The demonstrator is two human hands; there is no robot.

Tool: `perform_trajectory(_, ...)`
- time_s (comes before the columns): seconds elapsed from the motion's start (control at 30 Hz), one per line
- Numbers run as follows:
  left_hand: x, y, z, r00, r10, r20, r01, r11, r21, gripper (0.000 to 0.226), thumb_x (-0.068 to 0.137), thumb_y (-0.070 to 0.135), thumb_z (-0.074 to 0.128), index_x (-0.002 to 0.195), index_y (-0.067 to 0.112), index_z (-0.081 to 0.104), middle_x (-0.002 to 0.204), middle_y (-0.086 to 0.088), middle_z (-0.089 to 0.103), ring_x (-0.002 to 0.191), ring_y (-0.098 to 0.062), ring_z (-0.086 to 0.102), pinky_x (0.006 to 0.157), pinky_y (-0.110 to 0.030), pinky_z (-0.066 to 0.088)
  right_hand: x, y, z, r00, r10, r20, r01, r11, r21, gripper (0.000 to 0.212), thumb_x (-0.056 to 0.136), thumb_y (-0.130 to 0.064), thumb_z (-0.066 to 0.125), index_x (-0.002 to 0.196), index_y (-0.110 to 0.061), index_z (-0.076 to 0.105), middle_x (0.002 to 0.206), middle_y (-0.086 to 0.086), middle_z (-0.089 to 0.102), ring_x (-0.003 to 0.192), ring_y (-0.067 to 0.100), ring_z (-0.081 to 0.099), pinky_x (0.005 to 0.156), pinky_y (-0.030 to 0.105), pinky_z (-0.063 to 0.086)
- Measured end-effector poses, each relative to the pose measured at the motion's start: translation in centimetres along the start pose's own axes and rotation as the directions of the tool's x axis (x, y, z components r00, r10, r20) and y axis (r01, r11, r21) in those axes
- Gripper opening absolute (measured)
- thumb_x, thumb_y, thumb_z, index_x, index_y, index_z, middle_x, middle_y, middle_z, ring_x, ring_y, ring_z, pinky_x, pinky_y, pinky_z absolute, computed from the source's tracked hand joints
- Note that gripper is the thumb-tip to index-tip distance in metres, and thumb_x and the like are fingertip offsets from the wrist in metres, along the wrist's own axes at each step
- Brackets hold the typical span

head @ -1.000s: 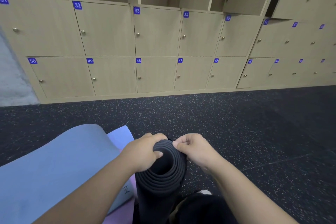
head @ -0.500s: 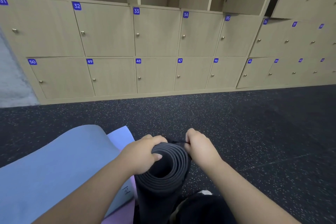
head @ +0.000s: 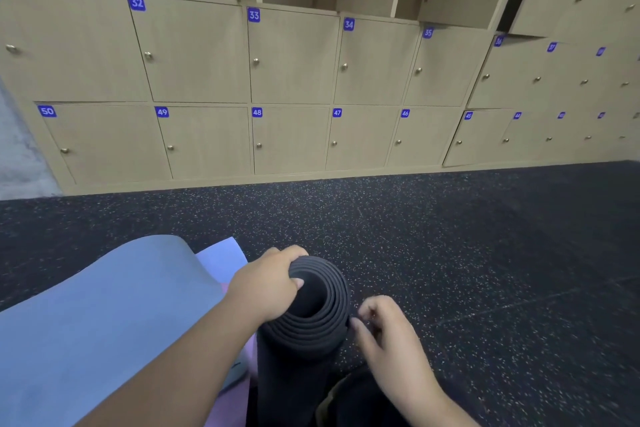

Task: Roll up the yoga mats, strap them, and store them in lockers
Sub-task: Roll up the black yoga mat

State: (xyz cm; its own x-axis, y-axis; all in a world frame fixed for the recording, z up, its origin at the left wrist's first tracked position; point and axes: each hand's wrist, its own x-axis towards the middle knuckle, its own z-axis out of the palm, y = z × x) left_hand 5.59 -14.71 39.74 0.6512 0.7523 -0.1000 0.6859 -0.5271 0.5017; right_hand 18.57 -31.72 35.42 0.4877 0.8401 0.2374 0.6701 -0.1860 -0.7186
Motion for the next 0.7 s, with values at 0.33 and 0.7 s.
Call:
perform_trajectory(0.33,0.3,-1.2,-0.3,0.999,-0.043,-0.011,0.043,0.999,-0.020,0.024,0.093,0.034,0.053,0.111,0.048,0.045,0.110,0.012,0.055,0.093,-0.014,0.059,0.082,-0.035,0.049,-0.5,0.3,0.9,0.927,-0.367,0.072,0.374,0.904,-0.206,0.023,0.086,-0.037,0.052,0.108,-0.031,0.048,0.113,-0.022,0.048,0.093,-0.007,0.051,0.072,0.007,0.040)
perform_trajectory(0.7,0.5,-1.6,-0.6,0.998,-0.060,-0.021,0.060,0.998,-0.028,0.025,0.094,0.035,0.052,0.116,0.044,0.046,0.108,0.010,0.055,0.092,-0.015,0.059,0.079,-0.033,0.048,2.0,-0.5,-0.2,0.925,-0.261,0.278,0.325,0.920,-0.218,0.041,0.083,-0.060,0.054,0.111,-0.031,0.054,0.110,-0.018,0.044,0.081,-0.018,0.042,0.069,0.006,0.030)
